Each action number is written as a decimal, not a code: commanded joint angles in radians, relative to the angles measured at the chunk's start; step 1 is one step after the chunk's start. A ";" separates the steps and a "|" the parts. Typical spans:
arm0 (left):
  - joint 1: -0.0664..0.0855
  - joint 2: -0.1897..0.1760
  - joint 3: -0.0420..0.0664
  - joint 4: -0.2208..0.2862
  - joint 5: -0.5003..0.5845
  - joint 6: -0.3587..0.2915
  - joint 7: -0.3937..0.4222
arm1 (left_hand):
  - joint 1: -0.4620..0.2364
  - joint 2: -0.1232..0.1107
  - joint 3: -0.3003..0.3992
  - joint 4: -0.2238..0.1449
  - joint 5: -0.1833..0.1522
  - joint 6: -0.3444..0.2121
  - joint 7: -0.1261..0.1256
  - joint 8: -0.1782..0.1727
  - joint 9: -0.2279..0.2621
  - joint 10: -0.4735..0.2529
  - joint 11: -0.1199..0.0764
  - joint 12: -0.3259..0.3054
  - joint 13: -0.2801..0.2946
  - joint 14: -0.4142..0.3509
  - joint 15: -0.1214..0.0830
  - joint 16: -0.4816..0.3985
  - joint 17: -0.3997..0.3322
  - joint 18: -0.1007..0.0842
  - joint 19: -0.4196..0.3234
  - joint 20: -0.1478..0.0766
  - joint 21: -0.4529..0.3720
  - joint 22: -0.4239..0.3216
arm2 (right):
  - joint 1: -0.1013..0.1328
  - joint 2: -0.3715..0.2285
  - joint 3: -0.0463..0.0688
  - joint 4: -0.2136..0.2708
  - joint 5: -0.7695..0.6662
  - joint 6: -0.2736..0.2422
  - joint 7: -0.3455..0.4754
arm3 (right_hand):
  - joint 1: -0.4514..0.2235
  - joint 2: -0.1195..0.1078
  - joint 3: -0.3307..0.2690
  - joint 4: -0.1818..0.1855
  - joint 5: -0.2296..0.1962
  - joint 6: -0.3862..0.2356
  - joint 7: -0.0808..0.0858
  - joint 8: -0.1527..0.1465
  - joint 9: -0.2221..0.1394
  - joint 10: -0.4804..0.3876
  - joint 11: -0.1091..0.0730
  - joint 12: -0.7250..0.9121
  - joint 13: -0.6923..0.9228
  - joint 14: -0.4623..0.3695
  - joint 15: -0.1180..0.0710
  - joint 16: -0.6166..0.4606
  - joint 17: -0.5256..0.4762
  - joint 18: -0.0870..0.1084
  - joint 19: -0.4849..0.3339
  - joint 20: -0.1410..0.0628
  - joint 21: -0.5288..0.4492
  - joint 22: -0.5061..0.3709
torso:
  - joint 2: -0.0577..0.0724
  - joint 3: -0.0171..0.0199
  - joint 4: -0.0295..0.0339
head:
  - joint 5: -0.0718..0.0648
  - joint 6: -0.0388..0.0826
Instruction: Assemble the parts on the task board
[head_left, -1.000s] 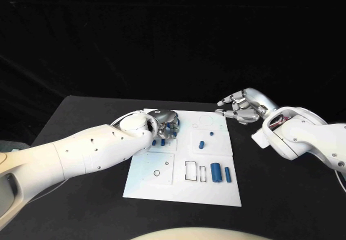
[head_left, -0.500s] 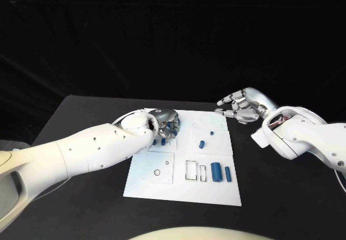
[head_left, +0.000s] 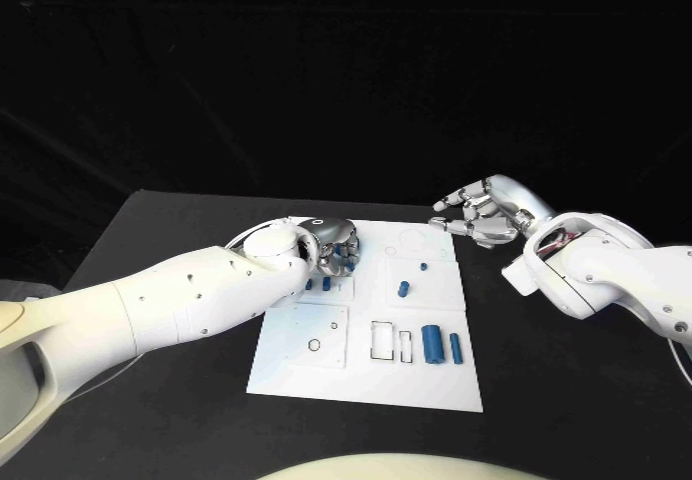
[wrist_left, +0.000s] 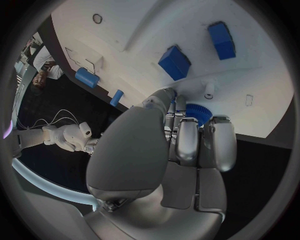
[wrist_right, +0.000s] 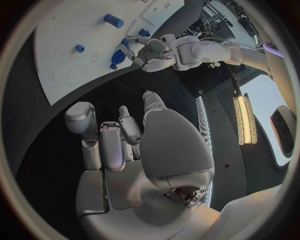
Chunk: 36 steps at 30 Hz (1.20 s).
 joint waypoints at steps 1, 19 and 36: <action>-0.005 0.003 -0.003 0.001 0.007 0.040 0.007 | -0.005 -0.005 0.011 -0.001 -0.005 -0.008 -0.005 -0.010 -0.005 0.005 0.002 -0.009 -0.004 0.008 0.001 0.004 -0.002 -0.006 0.005 0.000 0.004 0.103 | -0.001 0.001 0.000 0.001 -0.004 0.012 0.008 | 0.000 0.010 -0.005 0.000 0.006 0.004 -0.004 0.007 0.001 -0.003 0.001 0.001 0.001 0.027 -0.007 -0.004 0.000 0.014 -0.005 0.000 -0.004 -0.001 | 0.000 0.0001 0.0001 | -0.001 0.000; -0.005 0.001 -0.002 -0.007 0.020 -0.008 0.016 | 0.002 0.021 0.068 -0.041 -0.012 0.086 -0.009 0.010 -0.004 0.103 -0.017 -0.035 -0.004 0.012 -0.015 0.014 0.000 -0.011 0.016 -0.013 0.020 0.122 | -0.001 0.000 0.000 0.002 -0.005 0.013 0.007 | 0.000 0.010 -0.005 0.000 0.006 0.005 -0.004 0.007 0.001 -0.002 0.001 0.003 0.003 0.027 -0.007 -0.004 0.000 0.013 -0.004 0.000 -0.003 0.000 | 0.000 0.0000 -0.0004 | -0.003 0.002; -0.002 -0.061 0.033 0.071 0.092 -0.031 0.012 | -0.017 0.011 0.075 -0.047 -0.012 0.088 -0.005 0.001 -0.010 0.109 -0.014 -0.054 -0.006 0.012 -0.013 0.013 -0.007 -0.012 0.020 -0.013 0.024 0.127 | -0.002 -0.001 0.000 -0.009 -0.005 0.012 0.007 | 0.001 0.011 -0.005 -0.001 0.006 0.007 -0.004 0.009 0.002 -0.002 0.000 0.002 0.002 0.027 -0.007 -0.005 -0.001 0.014 -0.005 0.000 -0.006 -0.002 | -0.010 -0.0007 0.0053 | -0.003 0.010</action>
